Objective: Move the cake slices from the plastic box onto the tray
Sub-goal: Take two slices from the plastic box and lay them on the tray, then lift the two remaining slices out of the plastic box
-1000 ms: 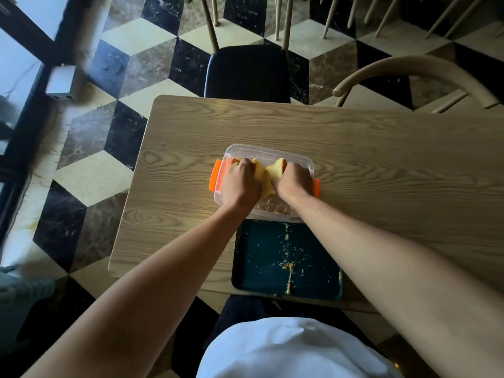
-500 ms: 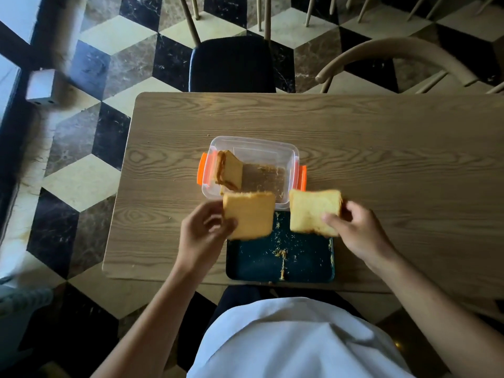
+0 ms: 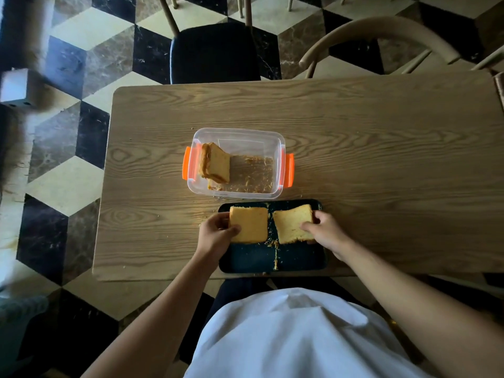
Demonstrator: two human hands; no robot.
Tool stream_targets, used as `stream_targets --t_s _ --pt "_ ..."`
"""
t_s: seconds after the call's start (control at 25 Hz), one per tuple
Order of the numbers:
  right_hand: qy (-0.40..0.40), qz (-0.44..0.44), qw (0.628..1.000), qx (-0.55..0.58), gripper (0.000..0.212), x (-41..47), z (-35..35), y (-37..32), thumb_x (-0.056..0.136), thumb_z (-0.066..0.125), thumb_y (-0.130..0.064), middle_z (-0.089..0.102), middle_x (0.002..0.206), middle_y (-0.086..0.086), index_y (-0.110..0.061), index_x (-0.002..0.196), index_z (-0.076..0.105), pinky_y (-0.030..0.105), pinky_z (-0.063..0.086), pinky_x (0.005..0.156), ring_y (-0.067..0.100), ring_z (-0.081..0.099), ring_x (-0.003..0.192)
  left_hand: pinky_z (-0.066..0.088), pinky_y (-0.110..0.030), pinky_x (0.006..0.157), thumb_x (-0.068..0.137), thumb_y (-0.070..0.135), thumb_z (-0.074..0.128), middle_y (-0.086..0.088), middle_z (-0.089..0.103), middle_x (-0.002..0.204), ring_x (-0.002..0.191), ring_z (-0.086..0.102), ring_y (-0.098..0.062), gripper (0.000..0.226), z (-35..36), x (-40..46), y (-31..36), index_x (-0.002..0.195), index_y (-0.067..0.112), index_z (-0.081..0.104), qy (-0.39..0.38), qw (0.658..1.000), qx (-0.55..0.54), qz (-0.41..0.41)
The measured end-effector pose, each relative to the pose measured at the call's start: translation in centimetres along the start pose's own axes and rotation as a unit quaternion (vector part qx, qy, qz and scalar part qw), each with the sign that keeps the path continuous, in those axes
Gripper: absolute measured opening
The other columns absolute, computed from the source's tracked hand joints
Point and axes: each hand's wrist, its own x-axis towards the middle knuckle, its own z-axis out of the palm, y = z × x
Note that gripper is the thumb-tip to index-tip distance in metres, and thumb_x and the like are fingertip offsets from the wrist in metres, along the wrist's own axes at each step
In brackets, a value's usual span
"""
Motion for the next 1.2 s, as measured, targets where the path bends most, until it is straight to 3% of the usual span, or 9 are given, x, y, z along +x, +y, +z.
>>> stream_targets --t_s 0.12,0.2,0.28,0.44,0.56,0.76,0.88,0.96,1.2 --pt "0.010 -0.001 1.000 -0.017 0.060 0.5 0.4 -0.2 0.095 0.061 -0.013 0.060 0.128 0.008 -0.005 0.147 0.034 0.037 0.048 0.098 0.025 0.060 0.113 0.060 -0.046 0.082 0.079 -0.006 0.074 -0.008 0.071 0.092 0.087 0.069 -0.026 0.032 0.3 0.7 0.0 0.106 0.010 0.069 0.008 1.000 0.013 -0.027" --pt "0.033 -0.007 0.999 -0.038 0.065 0.3 0.6 -0.1 0.096 0.060 -0.013 0.042 0.150 0.016 -0.006 0.151 0.027 0.038 0.039 0.106 0.031 0.046 0.133 0.060 -0.049 0.086 0.079 -0.006 0.074 -0.013 0.071 0.099 0.093 0.069 -0.029 0.037 0.3 0.7 -0.2 0.113 0.004 0.067 0.010 0.999 0.034 -0.041" --pt "0.060 -0.022 0.996 -0.055 0.060 -0.3 0.5 0.1 0.095 0.060 -0.012 0.038 0.151 0.018 -0.008 0.149 0.032 0.037 0.041 0.101 0.031 0.045 0.132 0.060 -0.048 0.086 0.077 -0.005 0.074 -0.013 0.074 0.098 0.093 0.071 -0.030 0.033 0.2 0.3 0.1 0.108 0.005 0.070 0.005 0.997 0.069 -0.041" --pt "0.117 -0.115 0.974 -0.156 0.043 -2.4 0.1 -1.2 0.091 0.064 -0.017 0.050 0.132 0.013 -0.009 0.132 0.054 0.037 0.049 0.094 0.025 0.055 0.114 0.056 -0.040 0.082 0.076 0.004 0.075 0.010 0.068 0.081 0.081 0.068 -0.017 0.033 -0.4 -1.2 2.1 0.076 0.033 0.059 0.009 0.992 0.128 0.006" --pt "0.100 -0.228 0.957 -0.149 0.023 -4.0 1.2 -4.4 0.089 0.064 -0.011 0.063 0.111 0.008 -0.009 0.113 0.066 0.031 0.054 0.083 0.018 0.062 0.095 0.051 -0.029 0.078 0.080 0.009 0.071 0.002 0.073 0.092 0.089 0.068 -0.016 0.014 -1.2 -1.8 3.8 0.091 0.019 0.073 0.051 0.983 0.166 0.056" --pt "0.027 -0.336 0.927 -0.165 0.021 -3.0 4.5 -11.7 0.095 0.059 -0.024 0.060 0.099 -0.013 -0.019 0.114 0.064 0.008 0.044 0.066 -0.008 0.056 0.085 0.051 -0.009 0.071 0.083 0.000 0.060 0.011 0.073 0.092 0.078 0.065 0.012 0.032 -2.6 -1.0 9.4 0.104 0.018 0.077 0.119 0.965 0.152 0.179" --pt "0.013 -0.319 0.935 -0.154 0.020 0.0 7.3 -15.4 0.094 0.060 -0.028 0.063 0.098 -0.009 -0.017 0.111 0.064 0.013 0.043 0.068 -0.002 0.058 0.085 0.050 -0.014 0.072 0.078 -0.001 0.053 0.009 0.073 0.096 0.082 0.067 -0.002 0.042 -2.6 0.8 11.8 0.109 0.016 0.074 0.128 0.970 0.125 0.167" --pt "0.002 -0.266 0.953 -0.147 0.025 2.3 9.3 -17.3 0.092 0.063 -0.034 0.066 0.102 -0.002 -0.016 0.109 0.064 0.023 0.045 0.072 0.012 0.062 0.092 0.045 -0.017 0.057 0.079 0.007 0.056 0.005 0.075 0.084 0.071 0.063 -0.011 0.026 -2.6 1.9 12.3 0.095 0.016 0.075 0.106 0.973 0.142 0.150" --pt "0.031 -0.164 0.979 -0.119 0.058 7.2 13.7 -19.4 0.083 0.067 -0.053 0.067 0.115 0.011 -0.009 0.119 0.057 0.032 0.047 0.079 0.029 0.063 0.102 0.038 -0.025 0.049 0.081 0.016 0.048 0.003 0.059 0.064 0.057 0.051 -0.014 0.016 -2.3 3.2 12.0 0.078 0.011 0.062 0.095 0.981 0.119 0.118"
